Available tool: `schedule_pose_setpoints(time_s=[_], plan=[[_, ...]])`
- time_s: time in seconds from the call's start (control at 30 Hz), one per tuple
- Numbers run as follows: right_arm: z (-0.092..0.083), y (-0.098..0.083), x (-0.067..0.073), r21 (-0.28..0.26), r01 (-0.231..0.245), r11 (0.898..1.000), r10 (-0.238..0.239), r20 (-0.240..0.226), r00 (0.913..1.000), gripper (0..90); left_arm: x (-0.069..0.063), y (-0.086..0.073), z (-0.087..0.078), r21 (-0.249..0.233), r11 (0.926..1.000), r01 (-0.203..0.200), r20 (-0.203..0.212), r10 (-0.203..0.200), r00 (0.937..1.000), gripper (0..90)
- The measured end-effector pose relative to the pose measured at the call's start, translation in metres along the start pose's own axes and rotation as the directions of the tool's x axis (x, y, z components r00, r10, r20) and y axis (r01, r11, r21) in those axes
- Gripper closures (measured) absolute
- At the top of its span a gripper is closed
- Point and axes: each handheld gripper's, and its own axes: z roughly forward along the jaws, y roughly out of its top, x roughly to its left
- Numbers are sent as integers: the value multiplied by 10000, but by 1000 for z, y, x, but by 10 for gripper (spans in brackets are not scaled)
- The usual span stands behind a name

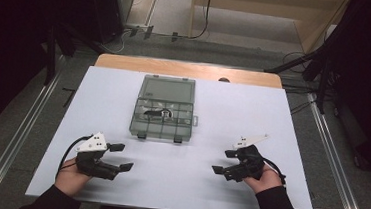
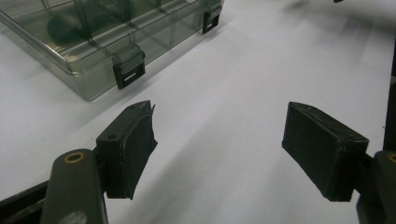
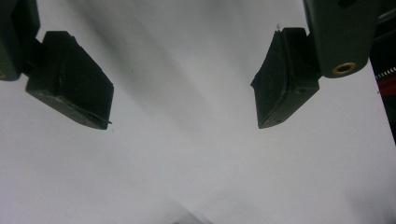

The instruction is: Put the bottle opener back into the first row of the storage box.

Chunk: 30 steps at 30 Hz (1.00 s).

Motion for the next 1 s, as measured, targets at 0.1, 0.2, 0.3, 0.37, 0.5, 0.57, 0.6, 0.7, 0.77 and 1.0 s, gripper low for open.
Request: schedule_pose_setpoints(time_s=[0.1, 0.2, 0.3, 0.37, 0.5, 0.57, 0.6, 0.7, 0.77, 1.0], plan=[[-2, -8, -2, -31, -114, 9999, 114, 77, 9999, 206, 0, 0, 0, 11, 10000, -1, -13, 1, 10000, 246], [-3, -15, -4, 44, -178, 9998, 177, 122, 9998, 205, 0, 0, 0, 4, 10000, -4, -25, 4, 10000, 247], [-4, -21, -5, 37, -178, 9998, 178, 165, 9997, 202, 0, 0, 0, -4, 10000, 15, -45, -15, 10000, 247], [-6, -25, -5, 8, -246, 9997, 246, 209, 9995, 201, 0, 0, -1, -5, 10000, 14, -54, -14, 10000, 247], [-9, -33, -7, -133, -299, 9995, 302, 201, 9993, 201, 0, 0, 0, -15, 10000, 3, -49, -4, 10000, 247], [-10, -37, -8, -73, -340, 9994, 342, 226, 9992, 201, 0, 0, 0, -7, 10000, 0, -55, 0, 10000, 247], [-10, -39, -8, -109, -299, 9995, 301, 213, 9993, 201, 0, 0, 0, -7, 10000, 8, -66, -8, 10000, 247], [-10, -42, -9, -95, -358, 9993, 360, 167, 9992, 201, 0, 0, 0, 4, 10000, -5, -61, 5, 10000, 247], [-10, -43, -9, -76, -324, 9994, 325, 151, 9994, 201, 0, 0, 0, -4, 10000, -4, -62, 4, 10000, 247], [-10, -43, -10, -168, -317, 9994, 319, 145, 9994, 199, 0, 0, -1, -1, 10000, 1, -108, -1, 9999, 247]])
